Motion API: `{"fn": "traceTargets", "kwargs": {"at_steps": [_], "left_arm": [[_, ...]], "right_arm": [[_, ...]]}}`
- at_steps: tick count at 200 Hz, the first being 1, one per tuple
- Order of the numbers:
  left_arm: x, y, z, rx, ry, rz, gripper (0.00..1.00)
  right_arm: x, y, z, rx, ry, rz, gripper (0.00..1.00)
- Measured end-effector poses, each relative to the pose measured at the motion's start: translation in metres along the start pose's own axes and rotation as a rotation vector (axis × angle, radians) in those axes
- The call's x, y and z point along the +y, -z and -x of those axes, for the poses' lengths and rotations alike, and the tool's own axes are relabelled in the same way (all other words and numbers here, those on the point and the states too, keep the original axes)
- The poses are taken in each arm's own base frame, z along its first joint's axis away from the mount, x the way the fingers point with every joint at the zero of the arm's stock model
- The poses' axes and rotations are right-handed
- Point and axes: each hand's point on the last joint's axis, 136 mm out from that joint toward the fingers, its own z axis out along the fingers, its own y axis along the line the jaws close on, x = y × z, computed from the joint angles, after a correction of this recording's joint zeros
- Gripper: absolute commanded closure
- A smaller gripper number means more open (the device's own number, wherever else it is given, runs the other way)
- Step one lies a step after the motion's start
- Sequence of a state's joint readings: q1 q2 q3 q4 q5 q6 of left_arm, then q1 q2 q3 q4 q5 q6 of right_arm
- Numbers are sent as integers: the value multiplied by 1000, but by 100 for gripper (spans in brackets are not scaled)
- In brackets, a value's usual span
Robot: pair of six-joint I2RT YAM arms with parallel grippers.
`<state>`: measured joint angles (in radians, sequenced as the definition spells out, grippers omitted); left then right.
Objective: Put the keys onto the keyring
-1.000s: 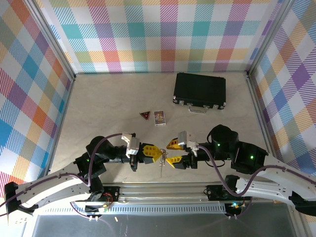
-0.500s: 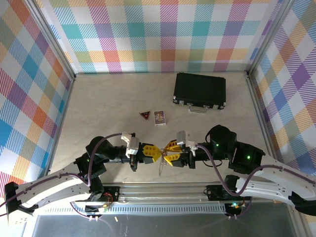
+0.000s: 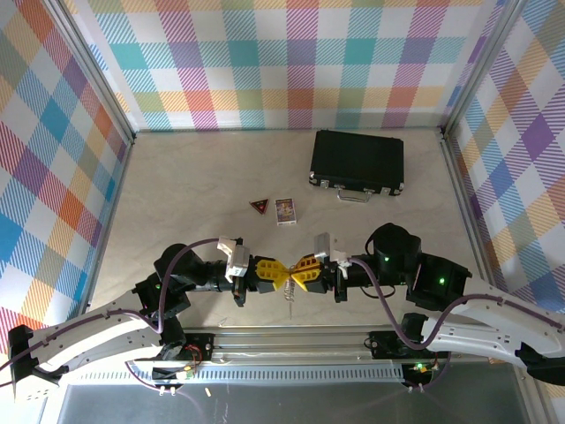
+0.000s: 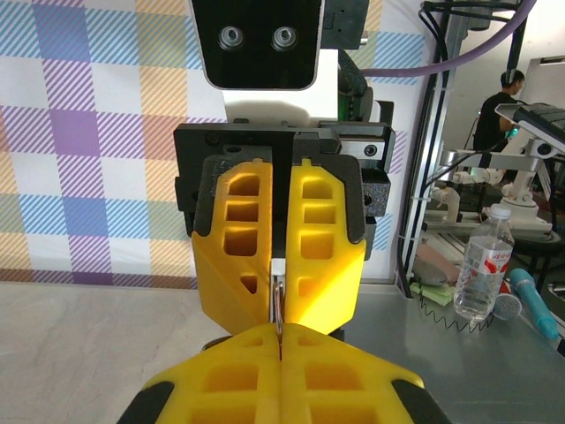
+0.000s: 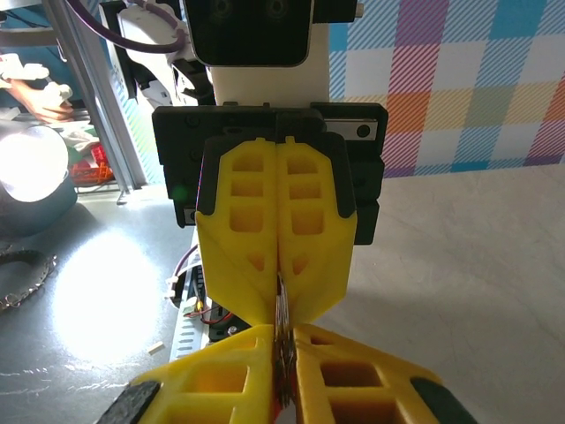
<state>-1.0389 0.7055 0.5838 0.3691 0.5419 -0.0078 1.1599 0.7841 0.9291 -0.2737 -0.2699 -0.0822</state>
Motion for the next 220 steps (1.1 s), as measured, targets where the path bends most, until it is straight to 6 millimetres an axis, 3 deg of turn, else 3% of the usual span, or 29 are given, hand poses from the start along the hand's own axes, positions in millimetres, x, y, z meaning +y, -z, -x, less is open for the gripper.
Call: {"fn": "traceTargets", "kwargs": {"at_steps": [12, 32, 65, 88, 120, 220], "left_arm": [[0, 0, 0, 0, 0, 1, 100], [0, 0, 0, 1, 0, 3, 100], [11, 2, -11, 74, -3, 67, 80], [19, 6, -18, 135, -16, 122, 77], [22, 10, -23, 192, -32, 149, 72], [23, 0, -40, 276, -2, 112, 71]], "right_arm": [[0, 0, 0, -1, -3, 0, 100], [0, 0, 0, 0, -1, 0, 100], [-7, -2, -11, 60, 1, -36, 100], [-12, -2, -21, 150, 8, -58, 100], [-16, 3, -20, 228, 32, -80, 100], [-19, 3, -45, 385, 33, -77, 100]]}}
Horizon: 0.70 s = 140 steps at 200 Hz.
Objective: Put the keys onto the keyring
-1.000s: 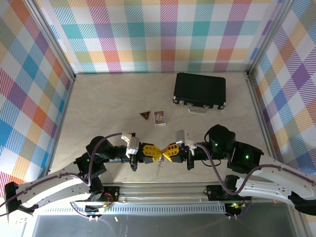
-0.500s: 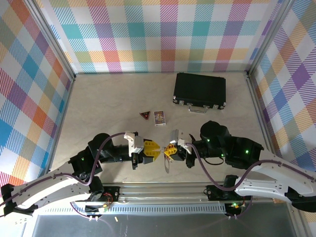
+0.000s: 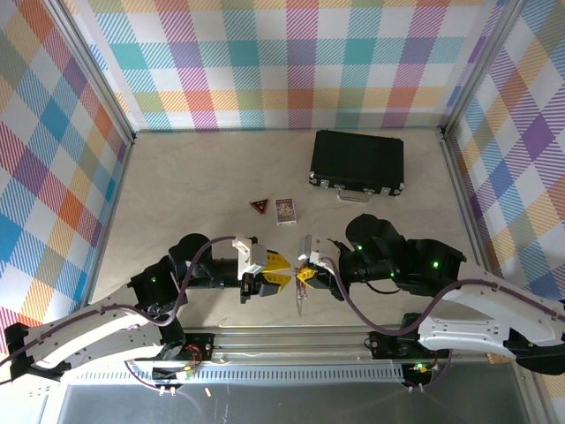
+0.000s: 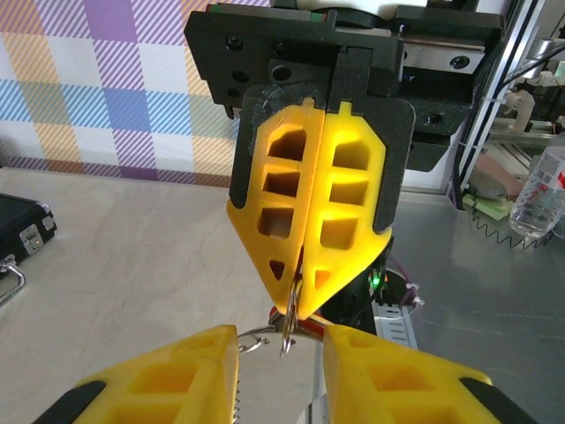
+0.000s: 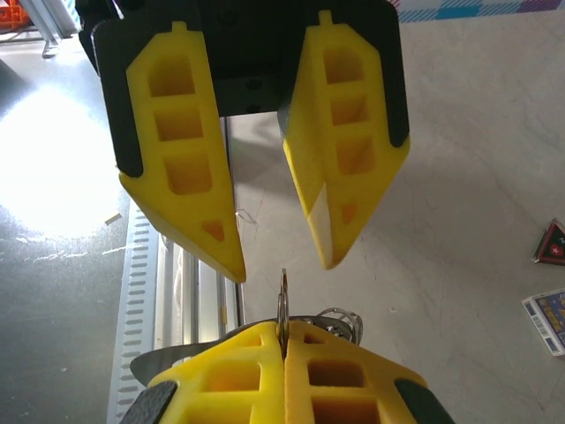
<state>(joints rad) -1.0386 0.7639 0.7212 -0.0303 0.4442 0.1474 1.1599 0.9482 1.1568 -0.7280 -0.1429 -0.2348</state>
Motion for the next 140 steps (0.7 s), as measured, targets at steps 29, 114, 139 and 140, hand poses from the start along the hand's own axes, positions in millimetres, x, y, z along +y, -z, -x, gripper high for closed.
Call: {"fn": "traceTargets", "kwargs": {"at_steps": [29, 114, 139, 140], "left_arm": [[0, -6, -4, 17, 7, -16, 79], [-5, -6, -2, 13, 3, -46, 100], [-7, -6, 1, 1, 6, -56, 100], [-7, -6, 1, -1, 5, -56, 100]], "right_arm": [[0, -2, 1, 3, 9, 7, 100], [3, -1, 2, 3, 11, 20, 100], [3, 1, 4, -8, 10, 22, 96], [3, 1, 4, -9, 10, 21, 95]]}}
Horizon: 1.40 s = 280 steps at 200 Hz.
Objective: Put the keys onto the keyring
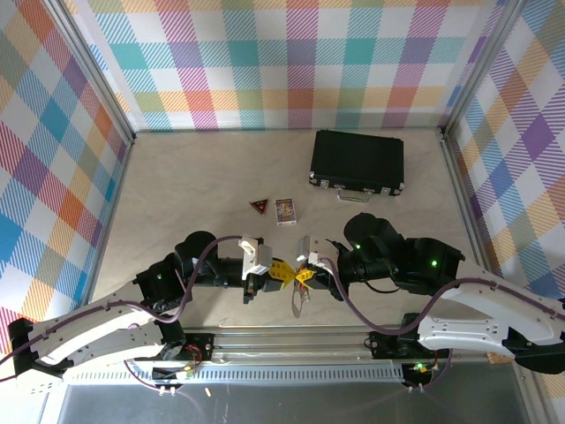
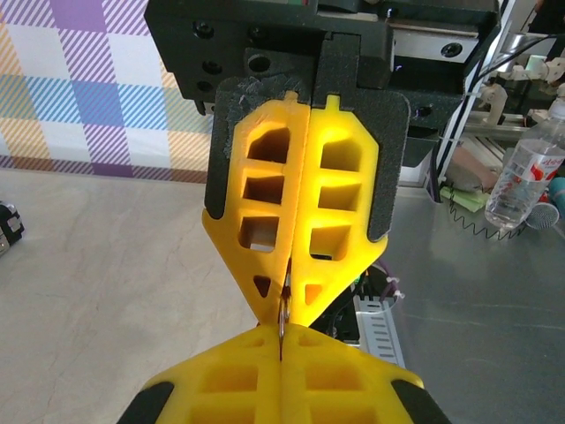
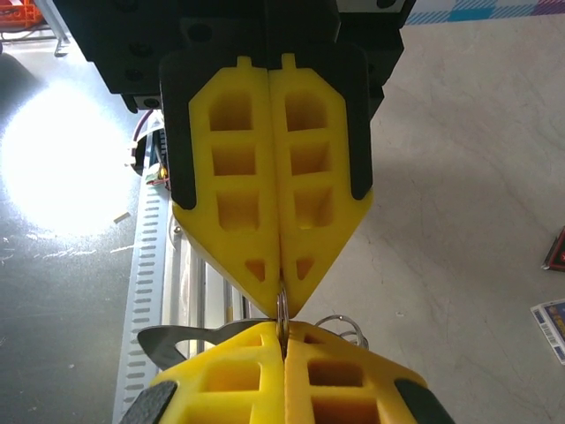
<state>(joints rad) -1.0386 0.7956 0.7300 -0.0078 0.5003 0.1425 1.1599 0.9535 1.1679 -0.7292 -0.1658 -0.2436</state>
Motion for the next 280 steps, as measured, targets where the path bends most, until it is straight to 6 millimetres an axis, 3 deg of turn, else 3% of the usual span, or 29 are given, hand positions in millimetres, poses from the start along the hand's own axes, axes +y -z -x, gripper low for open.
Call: {"fn": "traceTargets", "kwargs": {"at_steps": [37, 65, 101, 148, 196, 280], "left_arm": [[-4, 4, 17, -69, -14, -14, 100], [-10, 10, 32, -130, -31, -31, 100], [-19, 17, 48, -199, -56, -64, 100], [-24, 19, 52, -236, -59, -92, 100], [-26, 20, 53, -265, -55, -103, 100], [-28, 20, 58, -290, -56, -122, 100]], "right_arm": [[1, 9, 10, -107, 1, -19, 74], [5, 16, 10, -184, -10, -20, 64], [10, 21, 18, -257, -19, 1, 54], [13, 24, 28, -305, -16, 24, 46], [17, 31, 36, -350, 1, 35, 45], [21, 26, 36, -377, 0, 66, 56]]}}
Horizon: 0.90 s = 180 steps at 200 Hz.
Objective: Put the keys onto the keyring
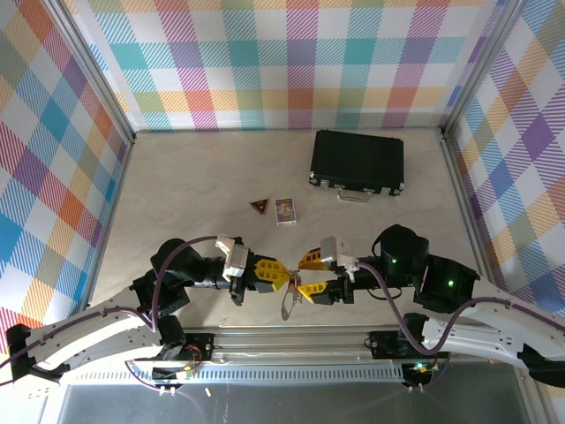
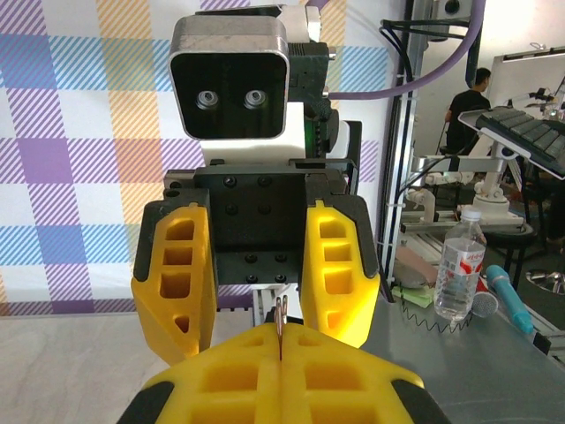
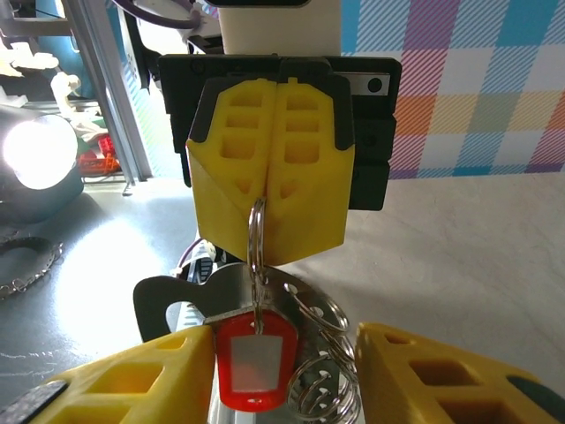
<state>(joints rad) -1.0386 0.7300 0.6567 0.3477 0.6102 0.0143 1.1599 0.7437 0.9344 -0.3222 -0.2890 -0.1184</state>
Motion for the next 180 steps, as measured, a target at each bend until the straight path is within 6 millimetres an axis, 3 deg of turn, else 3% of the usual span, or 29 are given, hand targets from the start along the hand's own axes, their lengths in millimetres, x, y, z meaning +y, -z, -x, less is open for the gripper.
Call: {"fn": "traceTargets", "kwargs": {"at_steps": [53, 104, 139, 180], "left_arm": [[0, 1, -3, 4, 3, 2, 100], [0, 4, -5, 16, 6, 11, 100], [1, 4, -8, 27, 11, 17, 100], [1, 6, -9, 34, 14, 28, 100]], "right_arm": [[4, -1, 7, -30, 12, 26, 57], [5, -2, 14, -62, 23, 37, 65], [2, -12, 12, -51, 17, 43, 75], [2, -14, 10, -42, 17, 45, 94]]}}
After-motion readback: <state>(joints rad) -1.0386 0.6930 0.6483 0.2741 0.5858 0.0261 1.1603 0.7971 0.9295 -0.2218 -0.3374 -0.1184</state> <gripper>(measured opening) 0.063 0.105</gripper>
